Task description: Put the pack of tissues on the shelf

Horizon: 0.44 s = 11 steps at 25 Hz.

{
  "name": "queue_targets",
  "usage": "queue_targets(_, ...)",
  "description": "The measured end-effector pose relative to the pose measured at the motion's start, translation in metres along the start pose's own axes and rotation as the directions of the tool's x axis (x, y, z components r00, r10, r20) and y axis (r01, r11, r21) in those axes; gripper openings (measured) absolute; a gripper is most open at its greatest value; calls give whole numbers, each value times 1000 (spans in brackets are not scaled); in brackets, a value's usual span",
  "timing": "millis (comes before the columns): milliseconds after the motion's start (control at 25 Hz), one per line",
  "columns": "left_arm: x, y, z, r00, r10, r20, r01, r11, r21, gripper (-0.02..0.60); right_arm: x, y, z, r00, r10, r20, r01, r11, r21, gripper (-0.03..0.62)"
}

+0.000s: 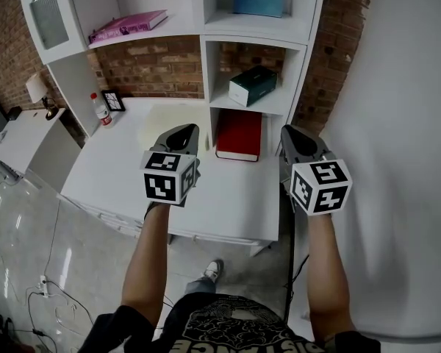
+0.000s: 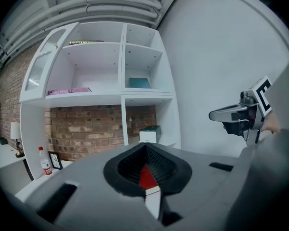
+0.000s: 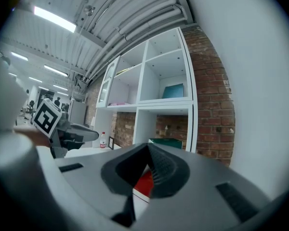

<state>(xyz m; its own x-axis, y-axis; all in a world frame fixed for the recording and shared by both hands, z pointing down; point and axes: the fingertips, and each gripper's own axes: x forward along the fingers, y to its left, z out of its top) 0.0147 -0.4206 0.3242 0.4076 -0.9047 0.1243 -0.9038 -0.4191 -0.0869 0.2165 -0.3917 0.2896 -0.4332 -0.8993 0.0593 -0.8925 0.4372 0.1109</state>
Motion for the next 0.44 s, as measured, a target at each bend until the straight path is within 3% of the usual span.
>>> queue_targets(440,-9,5,-9,1000,24,-12,-25,999,-33,6,-4,5,6,1000,15,16,-15,1000,-13,3)
